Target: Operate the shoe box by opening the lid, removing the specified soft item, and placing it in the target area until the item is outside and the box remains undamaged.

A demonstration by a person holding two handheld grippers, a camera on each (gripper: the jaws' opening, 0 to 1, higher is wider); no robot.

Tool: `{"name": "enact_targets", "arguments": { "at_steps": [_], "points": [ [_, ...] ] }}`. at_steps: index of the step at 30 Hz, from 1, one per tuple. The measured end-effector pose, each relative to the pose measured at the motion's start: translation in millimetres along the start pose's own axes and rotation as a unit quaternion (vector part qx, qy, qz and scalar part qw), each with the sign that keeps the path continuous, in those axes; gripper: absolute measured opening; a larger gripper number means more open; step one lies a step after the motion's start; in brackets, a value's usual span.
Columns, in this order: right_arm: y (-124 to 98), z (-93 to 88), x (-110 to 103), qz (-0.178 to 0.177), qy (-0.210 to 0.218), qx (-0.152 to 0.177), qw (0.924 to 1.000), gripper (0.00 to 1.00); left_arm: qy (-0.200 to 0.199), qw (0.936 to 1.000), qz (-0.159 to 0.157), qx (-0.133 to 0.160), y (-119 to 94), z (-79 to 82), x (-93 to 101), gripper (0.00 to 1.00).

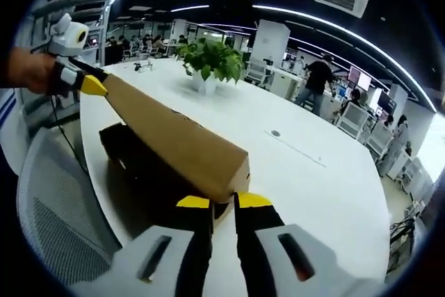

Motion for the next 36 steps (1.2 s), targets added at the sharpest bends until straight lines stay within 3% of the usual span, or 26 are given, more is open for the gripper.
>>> {"name": "enact_targets", "arguments": {
  "at_steps": [18,25,36],
  "points": [
    [2,10.1,10,-0.019,-0.015,0.002,0.9997,0.02,0.019,0.9997,0.007,0.014,0,20.9,-0.1,0.52],
    [4,15.4,14,-0.026,-0.021,-0.001,0.9994,0.01,0.022,0.9989,0.012,0.041,-13,36.0,2.8,0.48],
    [4,17.0,15,-0.026,-0.021,-0.004,0.9994,0.00,0.006,0.9982,0.036,0.047,-34,26.0,-6.8,0.46]
  ]
}}
Point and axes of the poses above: the point that each gripper's makers call its tool centre point, and the gripper's own axes: y roughly forward along the fingers, x roughly to its right, z roughly out of its top, the point moved 1 cm from there along -y, roughly backward along the fingers, and after that the axes turned 4 degrees about -y, right-handed, at the moved point
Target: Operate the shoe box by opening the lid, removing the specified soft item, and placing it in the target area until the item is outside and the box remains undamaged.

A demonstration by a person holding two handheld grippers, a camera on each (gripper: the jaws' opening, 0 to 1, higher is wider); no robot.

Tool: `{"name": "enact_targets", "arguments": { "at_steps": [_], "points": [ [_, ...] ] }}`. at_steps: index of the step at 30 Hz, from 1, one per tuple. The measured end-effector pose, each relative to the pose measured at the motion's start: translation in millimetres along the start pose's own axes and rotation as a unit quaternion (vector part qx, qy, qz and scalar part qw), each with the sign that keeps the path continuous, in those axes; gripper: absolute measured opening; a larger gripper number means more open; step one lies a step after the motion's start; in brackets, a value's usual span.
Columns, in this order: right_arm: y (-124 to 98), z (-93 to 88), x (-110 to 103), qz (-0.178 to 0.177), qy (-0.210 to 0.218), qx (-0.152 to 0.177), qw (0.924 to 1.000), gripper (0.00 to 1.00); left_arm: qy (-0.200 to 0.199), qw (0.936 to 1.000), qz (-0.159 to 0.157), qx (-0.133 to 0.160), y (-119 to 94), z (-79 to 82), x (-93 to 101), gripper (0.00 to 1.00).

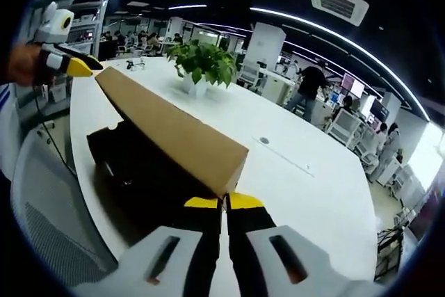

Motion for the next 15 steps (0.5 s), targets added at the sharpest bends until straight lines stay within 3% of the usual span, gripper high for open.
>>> {"name": "enact_targets", "arguments": {
  "at_steps": [3,5,7,12,15],
  "points": [
    [1,1.0,1,0.001,0.003,-0.002,1.0000,0.00,-0.008,0.9999,0.010,-0.010,-4,-13.0,-7.6,0.46],
    [1,2.2,2,0.001,0.007,-0.002,1.0000,0.00,-0.014,0.9989,0.020,-0.040,-5,-33.8,-13.3,0.43],
    [1,3.2,3,0.001,0.009,-0.002,1.0000,0.00,-0.007,0.9984,0.029,-0.048,-2,-47.8,-16.9,0.39],
    [2,2.4,4,0.003,0.010,-0.001,0.9999,0.00,-0.007,0.9930,0.031,-0.114,7,-89.1,-13.7,0.35],
    [2,2.7,4,0.005,0.011,-0.001,0.9999,0.00,-0.003,0.9918,0.034,-0.123,13,-98.9,-12.1,0.35]
  ]
}}
Point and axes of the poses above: the point that each gripper's makers call its tool centre point, and the gripper's own axes: y roughly forward along the fingers, x roughly to its right, z roughly out of its top, the point moved 1 cm from there along -y, roughly backward along the fingers, and after that the axes turned 4 degrees about -y, right-handed, at the moved point
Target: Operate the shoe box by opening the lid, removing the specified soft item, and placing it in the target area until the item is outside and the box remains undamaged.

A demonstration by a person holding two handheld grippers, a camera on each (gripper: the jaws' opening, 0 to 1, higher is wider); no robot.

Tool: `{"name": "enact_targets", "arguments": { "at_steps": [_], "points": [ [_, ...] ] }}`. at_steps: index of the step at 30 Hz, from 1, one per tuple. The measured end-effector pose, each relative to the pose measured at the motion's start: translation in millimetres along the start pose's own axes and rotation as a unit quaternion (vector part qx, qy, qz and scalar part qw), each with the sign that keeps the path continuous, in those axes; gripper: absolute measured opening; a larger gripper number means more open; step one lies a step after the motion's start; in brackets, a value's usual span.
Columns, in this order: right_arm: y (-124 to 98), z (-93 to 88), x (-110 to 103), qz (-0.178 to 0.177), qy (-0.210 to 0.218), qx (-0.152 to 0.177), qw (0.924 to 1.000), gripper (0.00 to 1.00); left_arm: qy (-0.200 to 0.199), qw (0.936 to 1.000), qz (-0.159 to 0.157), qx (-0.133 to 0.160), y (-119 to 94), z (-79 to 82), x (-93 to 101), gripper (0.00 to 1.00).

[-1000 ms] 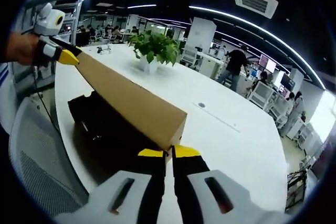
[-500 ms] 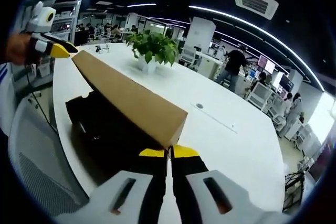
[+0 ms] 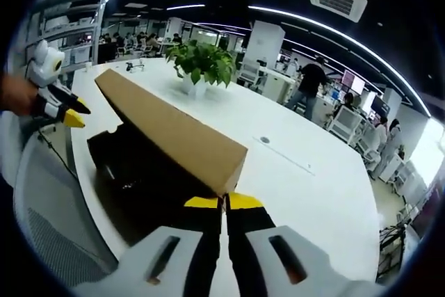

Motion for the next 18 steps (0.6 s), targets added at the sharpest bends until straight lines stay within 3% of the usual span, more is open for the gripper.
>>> {"name": "enact_targets", "arguments": {
  "at_steps": [1,5,13,18],
  "points": [
    [0,0.1,0,0.000,0.000,0.000,1.0000,0.00,0.000,0.9998,0.003,-0.019,2,-7.4,0.1,0.33],
    [1,2.0,1,0.002,0.003,0.001,1.0000,0.00,-0.006,0.9990,0.019,-0.039,12,-20.1,-8.5,0.26],
    [2,2.9,3,0.007,0.006,0.002,1.0000,0.00,-0.003,0.9988,0.011,-0.047,20,-20.4,-6.6,0.22],
    [2,4.7,5,0.008,0.012,0.004,0.9999,0.00,-0.008,0.9989,0.005,-0.046,24,-18.7,-6.5,0.05]
  ]
}}
Point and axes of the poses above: the point that each gripper's makers call its tool centre point, and the gripper's own axes: y roughly forward along the fingers, x roughly to its right, z roughly out of its top, the point moved 1 cm from there along -y, roughly backward along the fingers, and after that the axes turned 4 degrees about -y, right-handed, at the moved point
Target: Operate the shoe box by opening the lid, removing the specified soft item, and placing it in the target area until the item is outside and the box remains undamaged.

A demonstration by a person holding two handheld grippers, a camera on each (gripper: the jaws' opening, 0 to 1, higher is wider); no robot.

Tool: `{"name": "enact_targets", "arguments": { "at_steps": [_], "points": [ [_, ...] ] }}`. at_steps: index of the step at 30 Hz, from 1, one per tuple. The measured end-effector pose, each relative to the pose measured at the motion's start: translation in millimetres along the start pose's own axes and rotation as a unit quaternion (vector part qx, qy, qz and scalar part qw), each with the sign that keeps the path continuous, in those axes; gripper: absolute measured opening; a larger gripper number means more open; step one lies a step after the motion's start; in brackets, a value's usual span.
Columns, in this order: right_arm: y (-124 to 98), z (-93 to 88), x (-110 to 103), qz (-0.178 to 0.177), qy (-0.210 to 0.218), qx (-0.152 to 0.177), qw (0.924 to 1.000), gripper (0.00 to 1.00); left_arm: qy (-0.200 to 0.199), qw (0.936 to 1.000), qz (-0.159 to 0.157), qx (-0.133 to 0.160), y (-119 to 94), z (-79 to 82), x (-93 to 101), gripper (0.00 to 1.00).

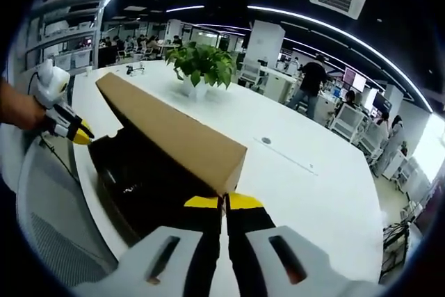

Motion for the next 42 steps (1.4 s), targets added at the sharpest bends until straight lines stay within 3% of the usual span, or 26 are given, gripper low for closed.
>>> {"name": "enact_targets", "arguments": {
  "at_steps": [3,12,18,42],
  "points": [
    [0,1.2,1,0.000,0.000,0.001,1.0000,0.00,0.007,0.9998,0.005,-0.019,2,-4.6,-1.7,0.02],
    [1,3.1,2,-0.001,0.001,0.002,1.0000,0.00,0.001,0.9998,0.007,-0.016,-2,-0.1,-2.0,0.07],
    [3,4.7,5,-0.001,0.004,0.004,1.0000,0.00,0.001,0.9993,0.004,-0.037,3,-12.2,-2.9,0.07],
    [19,22.7,27,-0.012,0.006,0.020,0.9997,0.00,0.009,0.9989,0.005,-0.046,5,-14.4,-4.8,0.03]
  ]
}}
Point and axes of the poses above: the point that each gripper's makers call its tool centre point, and the gripper's own axes: y roughly forward along the fingers, x roughly to its right, z roughly out of its top, the point moved 1 cm from there along -y, roughly backward along the fingers, and after that the axes turned 4 degrees about -y, right-handed, at the moved point
